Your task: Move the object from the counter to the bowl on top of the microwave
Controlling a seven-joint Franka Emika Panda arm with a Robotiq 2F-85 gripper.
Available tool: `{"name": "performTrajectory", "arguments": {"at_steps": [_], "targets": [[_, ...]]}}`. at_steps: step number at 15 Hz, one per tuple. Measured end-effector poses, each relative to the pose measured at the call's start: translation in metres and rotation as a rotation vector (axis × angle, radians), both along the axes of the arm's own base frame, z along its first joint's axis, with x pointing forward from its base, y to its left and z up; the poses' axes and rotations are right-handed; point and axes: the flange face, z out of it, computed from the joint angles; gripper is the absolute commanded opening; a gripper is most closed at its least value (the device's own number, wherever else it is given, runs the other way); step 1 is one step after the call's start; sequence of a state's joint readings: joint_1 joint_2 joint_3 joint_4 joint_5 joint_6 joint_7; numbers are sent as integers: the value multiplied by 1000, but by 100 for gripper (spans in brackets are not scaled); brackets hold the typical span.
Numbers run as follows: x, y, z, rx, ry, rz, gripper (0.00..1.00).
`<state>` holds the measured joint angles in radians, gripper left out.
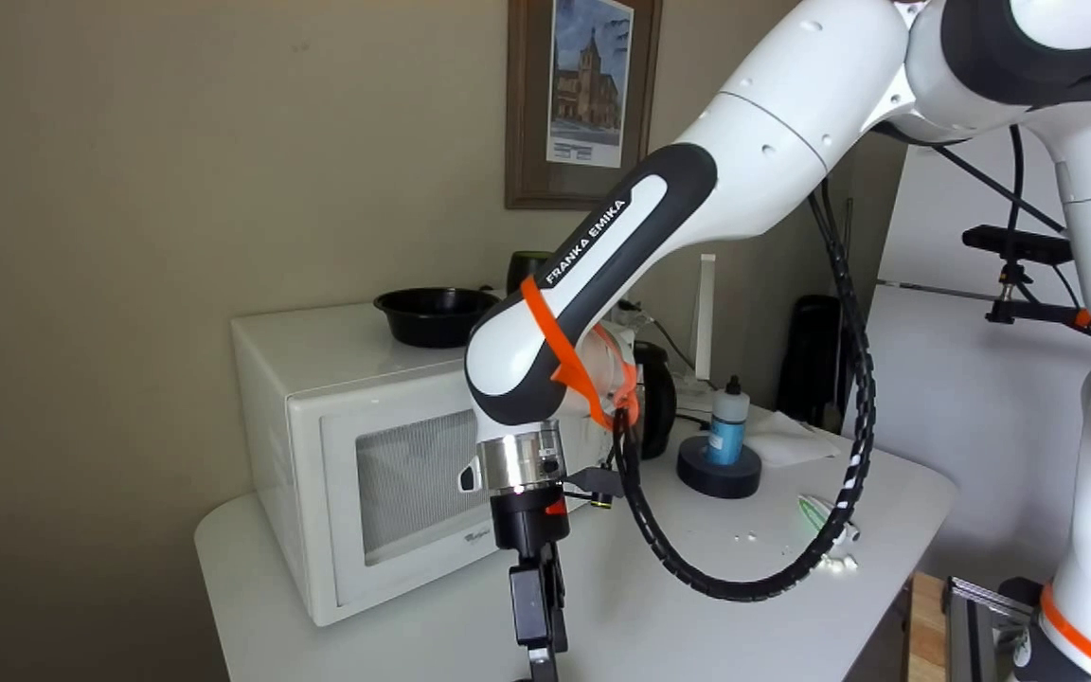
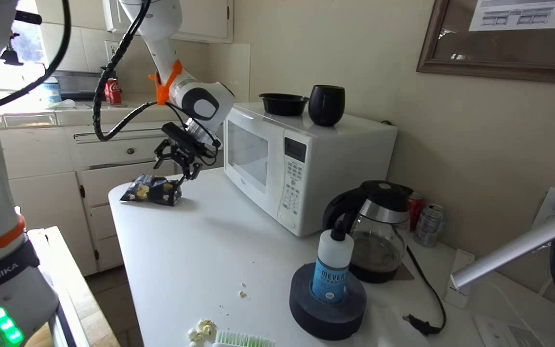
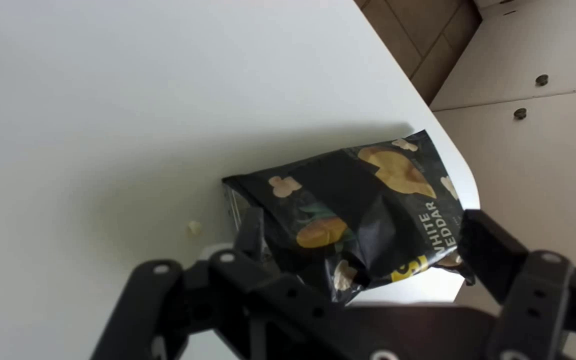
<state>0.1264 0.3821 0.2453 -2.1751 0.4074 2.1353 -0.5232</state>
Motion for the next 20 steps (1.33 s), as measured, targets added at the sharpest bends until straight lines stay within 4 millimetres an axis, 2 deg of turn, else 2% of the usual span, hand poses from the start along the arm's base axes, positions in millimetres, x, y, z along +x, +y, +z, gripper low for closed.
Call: {"name": "performTrajectory", "arguments": {"at_steps": [8, 15, 16, 18, 20], "targets": [[5, -14, -18, 131, -24, 131, 100], [16, -4, -37, 214, -31, 188, 99], [18, -1, -40, 221, -31, 195, 74], [21, 5, -44, 234, -31, 203, 70], [24, 9, -49, 244, -28, 208, 52]]}}
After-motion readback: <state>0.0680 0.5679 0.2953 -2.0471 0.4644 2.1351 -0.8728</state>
